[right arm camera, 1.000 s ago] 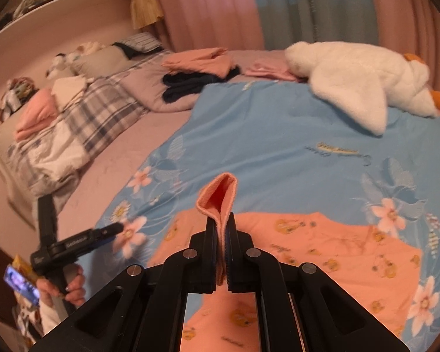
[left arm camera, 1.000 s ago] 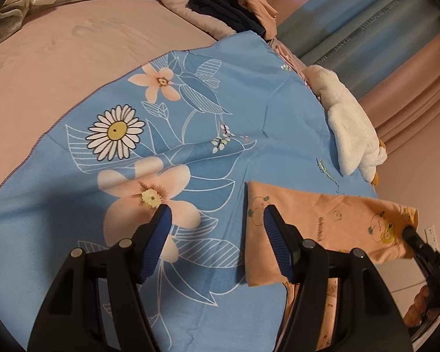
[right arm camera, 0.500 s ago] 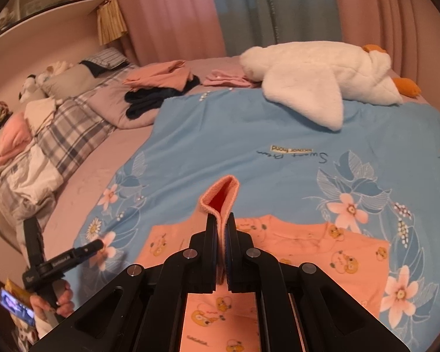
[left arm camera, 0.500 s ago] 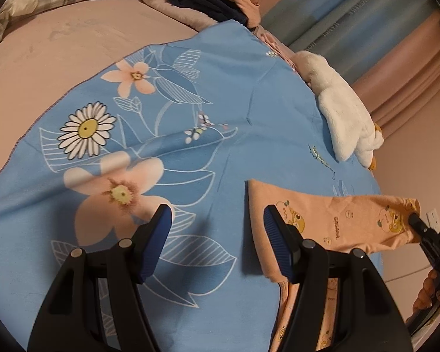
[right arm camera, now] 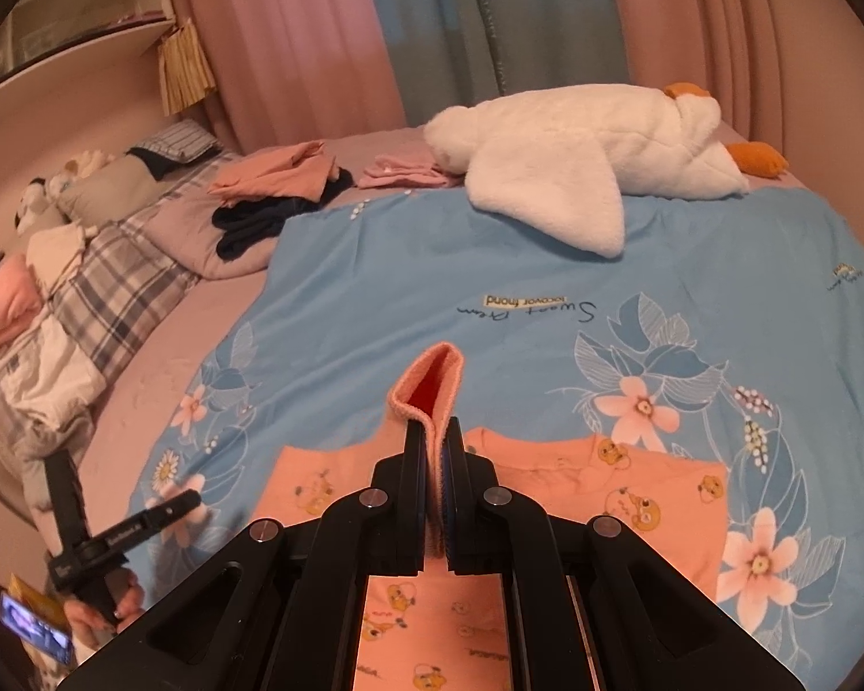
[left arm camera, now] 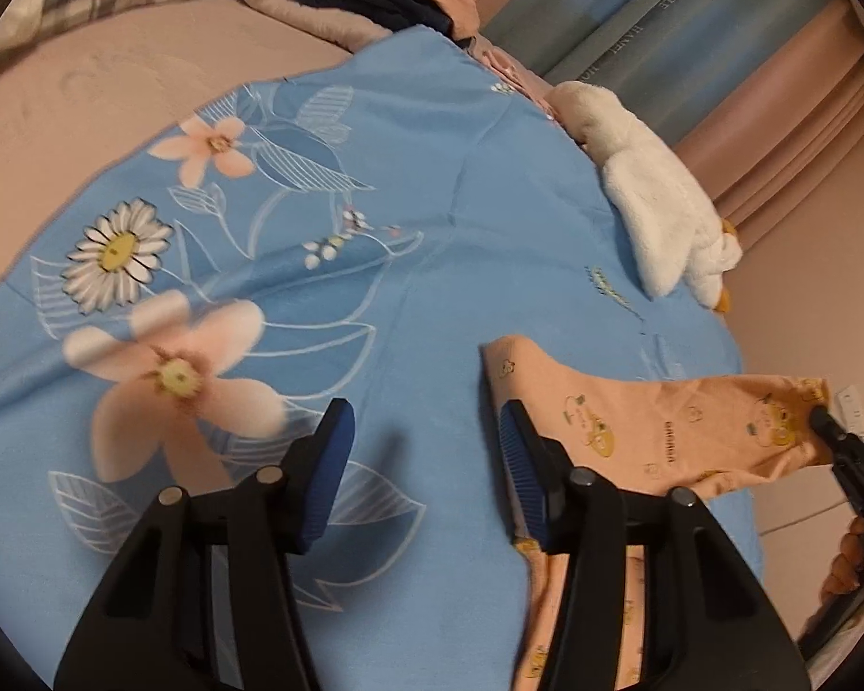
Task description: Fold small clothes
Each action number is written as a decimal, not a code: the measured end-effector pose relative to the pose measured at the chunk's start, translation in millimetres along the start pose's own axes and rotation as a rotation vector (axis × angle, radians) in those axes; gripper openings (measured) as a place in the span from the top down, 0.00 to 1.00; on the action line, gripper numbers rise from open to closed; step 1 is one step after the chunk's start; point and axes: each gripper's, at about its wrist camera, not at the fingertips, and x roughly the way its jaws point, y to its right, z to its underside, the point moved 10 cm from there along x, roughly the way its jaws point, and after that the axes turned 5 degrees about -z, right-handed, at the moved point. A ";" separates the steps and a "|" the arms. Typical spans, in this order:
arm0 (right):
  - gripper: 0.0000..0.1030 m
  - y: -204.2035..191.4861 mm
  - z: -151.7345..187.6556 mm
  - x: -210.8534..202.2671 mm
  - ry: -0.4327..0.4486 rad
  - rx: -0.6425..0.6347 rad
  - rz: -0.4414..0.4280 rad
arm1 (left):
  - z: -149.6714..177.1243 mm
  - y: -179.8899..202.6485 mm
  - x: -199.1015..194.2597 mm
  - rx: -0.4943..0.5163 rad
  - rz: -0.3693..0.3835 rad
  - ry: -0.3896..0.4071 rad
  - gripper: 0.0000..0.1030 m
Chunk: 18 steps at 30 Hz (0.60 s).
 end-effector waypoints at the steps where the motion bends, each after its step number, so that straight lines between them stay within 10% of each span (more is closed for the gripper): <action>1: 0.94 2.9 -0.3 -0.1 0.002 0.005 0.009 | 0.5 1.8 0.6 -0.002 0.010 -0.004 0.50; 18: 0.94 32.0 1.8 -4.0 0.025 0.060 0.081 | 9.7 25.7 7.3 0.018 0.127 -0.041 0.60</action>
